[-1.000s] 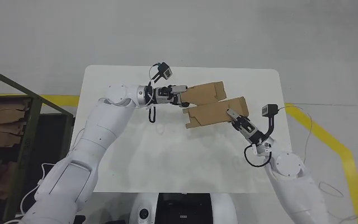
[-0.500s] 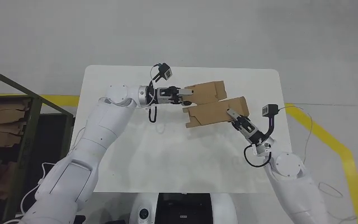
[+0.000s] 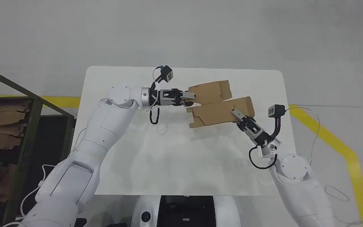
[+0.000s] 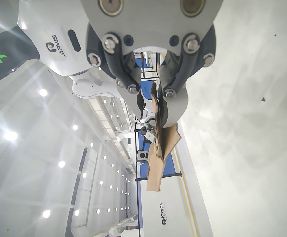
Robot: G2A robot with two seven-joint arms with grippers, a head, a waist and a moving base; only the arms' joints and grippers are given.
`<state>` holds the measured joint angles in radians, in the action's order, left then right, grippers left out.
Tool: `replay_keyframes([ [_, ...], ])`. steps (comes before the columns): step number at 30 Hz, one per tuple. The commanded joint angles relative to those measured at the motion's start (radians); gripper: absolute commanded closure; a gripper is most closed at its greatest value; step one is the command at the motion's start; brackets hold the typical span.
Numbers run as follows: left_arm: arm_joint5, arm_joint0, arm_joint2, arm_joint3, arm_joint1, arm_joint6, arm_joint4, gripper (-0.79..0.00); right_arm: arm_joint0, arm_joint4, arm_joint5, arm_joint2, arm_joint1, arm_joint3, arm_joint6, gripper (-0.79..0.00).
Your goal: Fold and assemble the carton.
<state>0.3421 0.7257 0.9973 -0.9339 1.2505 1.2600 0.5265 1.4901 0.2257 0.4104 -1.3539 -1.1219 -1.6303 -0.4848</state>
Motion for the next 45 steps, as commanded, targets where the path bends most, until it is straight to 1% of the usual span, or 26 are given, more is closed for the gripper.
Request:
replay_keyframes([
  [1,-0.001,0.0,0.001,0.005,0.0,-0.002,-0.001,-0.129,0.003,-0.006,-0.001,-0.003,0.0,-0.005,-0.001,0.0],
  [5,0.0,-0.002,0.003,0.011,0.001,-0.004,0.001,-0.142,0.009,-0.018,-0.004,-0.008,0.001,-0.016,-0.003,0.0],
  [7,0.001,-0.004,0.003,0.014,0.001,-0.004,0.001,-0.163,0.011,-0.022,-0.006,-0.01,0.001,-0.021,-0.002,0.0],
  [11,0.001,-0.007,0.003,0.021,0.003,-0.006,0.0,-0.166,0.016,-0.028,-0.008,-0.014,0.001,-0.031,0.001,0.0],
  [14,0.001,-0.008,0.003,0.024,0.003,-0.006,-0.001,-0.139,0.019,-0.03,-0.009,-0.016,0.0,-0.037,0.002,0.0],
  [17,0.002,-0.009,0.002,0.029,0.004,-0.006,-0.002,-0.062,0.021,-0.031,-0.01,-0.018,0.0,-0.042,0.003,0.0],
  [20,0.002,-0.01,0.002,0.032,0.005,-0.006,0.0,-0.012,0.021,-0.033,-0.01,-0.018,0.0,-0.046,0.001,0.0],
  [25,0.005,-0.011,0.002,0.036,0.007,-0.004,0.004,0.0,0.022,-0.034,-0.012,-0.018,-0.001,-0.048,-0.001,0.0],
  [26,0.007,-0.011,0.002,0.036,0.007,-0.004,0.005,0.0,0.021,-0.034,-0.012,-0.018,-0.001,-0.048,-0.001,-0.031],
  [27,0.009,-0.011,0.003,0.035,0.007,-0.002,0.006,0.0,0.022,-0.034,-0.012,-0.018,-0.002,-0.048,0.0,-0.286],
  [28,0.011,-0.011,0.003,0.034,0.008,0.002,0.01,0.0,0.022,-0.034,-0.013,-0.019,-0.002,-0.048,0.002,-0.757],
  [29,0.011,-0.011,0.003,0.034,0.008,0.004,0.012,0.0,0.023,-0.033,-0.013,-0.019,-0.002,-0.049,0.005,-0.785],
  [37,0.018,-0.01,0.007,0.029,0.009,0.022,0.026,0.0,0.027,-0.011,-0.012,-0.05,0.0,-0.027,0.004,-0.785],
  [45,0.021,-0.008,0.01,0.021,0.009,0.047,0.032,0.0,0.027,0.008,-0.008,-0.143,0.012,0.028,-0.036,-0.785],
])
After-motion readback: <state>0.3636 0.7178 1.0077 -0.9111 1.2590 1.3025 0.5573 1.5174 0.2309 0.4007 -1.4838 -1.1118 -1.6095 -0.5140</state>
